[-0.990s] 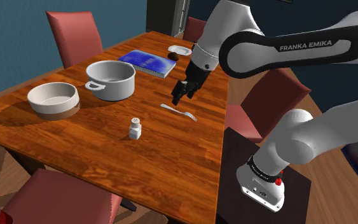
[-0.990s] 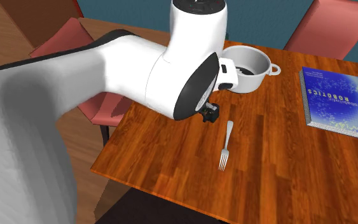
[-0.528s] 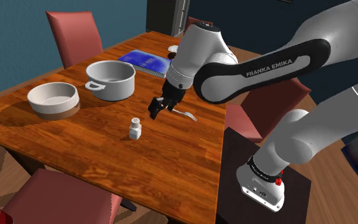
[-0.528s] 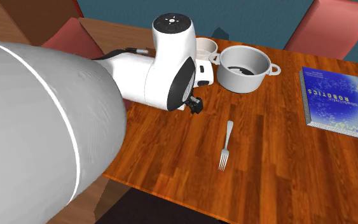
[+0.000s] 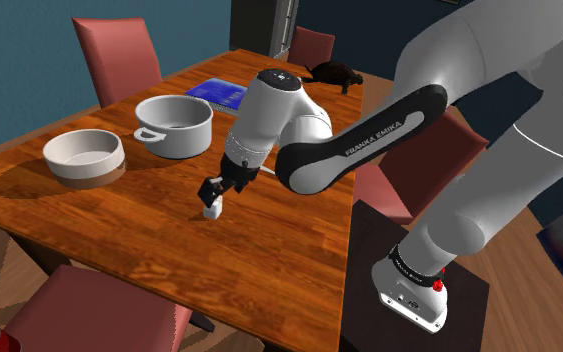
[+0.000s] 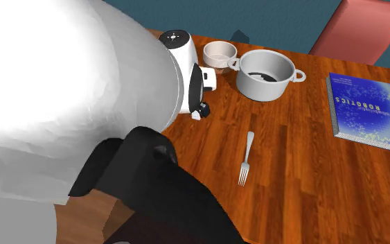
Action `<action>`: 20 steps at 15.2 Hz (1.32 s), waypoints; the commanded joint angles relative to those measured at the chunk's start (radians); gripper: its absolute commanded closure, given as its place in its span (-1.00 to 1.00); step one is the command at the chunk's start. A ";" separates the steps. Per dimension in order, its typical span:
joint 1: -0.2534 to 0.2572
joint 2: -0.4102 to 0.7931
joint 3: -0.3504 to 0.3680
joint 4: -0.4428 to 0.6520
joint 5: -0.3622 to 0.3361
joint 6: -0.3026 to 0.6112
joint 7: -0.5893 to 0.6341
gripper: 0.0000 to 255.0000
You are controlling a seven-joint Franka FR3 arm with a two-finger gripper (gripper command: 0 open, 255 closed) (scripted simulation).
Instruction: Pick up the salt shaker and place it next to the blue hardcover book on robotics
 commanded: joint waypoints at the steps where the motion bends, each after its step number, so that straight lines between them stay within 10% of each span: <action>1: -0.010 0.042 0.008 0.006 -0.058 0.028 0.045 -1.00; 6: -0.016 0.123 0.001 0.016 -0.178 0.074 0.131 -1.00; 14: -0.016 0.123 0.000 0.016 -0.178 0.074 0.131 -1.00; 15: -0.016 0.123 0.000 0.016 -0.178 0.074 0.131 1.00; 20: -0.016 0.123 0.000 0.017 -0.178 0.074 0.131 1.00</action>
